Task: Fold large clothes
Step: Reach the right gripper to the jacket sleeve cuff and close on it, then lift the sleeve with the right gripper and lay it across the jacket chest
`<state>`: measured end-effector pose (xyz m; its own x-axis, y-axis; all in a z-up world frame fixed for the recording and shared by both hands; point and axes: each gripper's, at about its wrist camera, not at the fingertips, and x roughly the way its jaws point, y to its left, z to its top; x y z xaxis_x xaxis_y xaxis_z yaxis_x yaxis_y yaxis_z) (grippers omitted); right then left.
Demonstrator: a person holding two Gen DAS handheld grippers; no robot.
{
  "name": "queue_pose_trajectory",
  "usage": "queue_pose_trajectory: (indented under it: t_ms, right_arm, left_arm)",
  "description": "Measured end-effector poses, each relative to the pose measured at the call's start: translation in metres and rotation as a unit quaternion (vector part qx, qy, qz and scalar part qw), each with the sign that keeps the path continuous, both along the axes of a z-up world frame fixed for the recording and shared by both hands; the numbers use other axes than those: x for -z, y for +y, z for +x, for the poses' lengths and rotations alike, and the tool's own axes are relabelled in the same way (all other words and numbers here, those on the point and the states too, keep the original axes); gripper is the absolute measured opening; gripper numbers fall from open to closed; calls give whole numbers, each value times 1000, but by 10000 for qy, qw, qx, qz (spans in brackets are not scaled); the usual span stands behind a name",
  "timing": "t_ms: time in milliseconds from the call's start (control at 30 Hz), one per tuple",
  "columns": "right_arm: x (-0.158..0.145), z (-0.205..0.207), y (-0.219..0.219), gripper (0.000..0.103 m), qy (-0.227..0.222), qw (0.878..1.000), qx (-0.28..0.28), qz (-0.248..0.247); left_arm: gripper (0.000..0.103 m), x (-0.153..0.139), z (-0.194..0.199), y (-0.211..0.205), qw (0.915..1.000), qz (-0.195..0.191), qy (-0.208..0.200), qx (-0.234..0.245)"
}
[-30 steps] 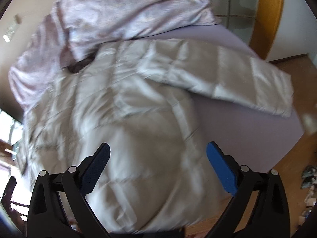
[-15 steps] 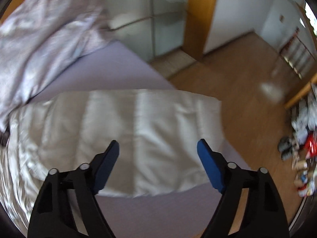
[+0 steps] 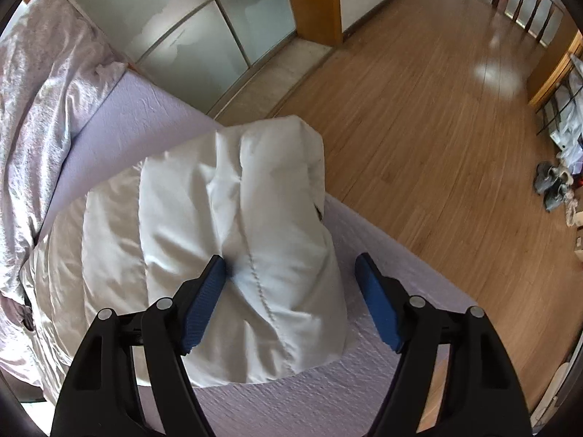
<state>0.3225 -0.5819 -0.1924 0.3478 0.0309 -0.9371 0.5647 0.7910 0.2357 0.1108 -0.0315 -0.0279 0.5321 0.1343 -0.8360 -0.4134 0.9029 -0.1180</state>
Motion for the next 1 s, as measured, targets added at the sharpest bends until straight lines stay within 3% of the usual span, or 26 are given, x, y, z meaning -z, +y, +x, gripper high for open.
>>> queue_pose_trajectory:
  t_ms: [133, 200, 267, 467, 833, 1000]
  right_arm:
    - [-1, 1, 9, 68, 36, 9985, -355, -416]
    - [-2, 3, 14, 60, 22, 9977, -470, -496]
    - [-3, 6, 20, 43, 24, 9971, -566, -508]
    - [-11, 11, 36, 18, 65, 9964, -539, -649]
    - [-59, 19, 81, 13, -268, 9927, -499, -1064]
    - [-95, 35, 139, 13, -616, 9875, -1048, -1002]
  left_arm:
    - [101, 0, 1, -4, 10000, 33, 16, 78]
    - [101, 0, 0, -3, 10000, 23, 16, 65]
    - [101, 1, 0, 0, 10000, 4, 15, 31]
    - [101, 4, -3, 22, 10000, -95, 16, -25]
    - [101, 7, -3, 72, 9995, -302, -59, -26]
    - [101, 9, -3, 95, 9990, -431, -100, -104]
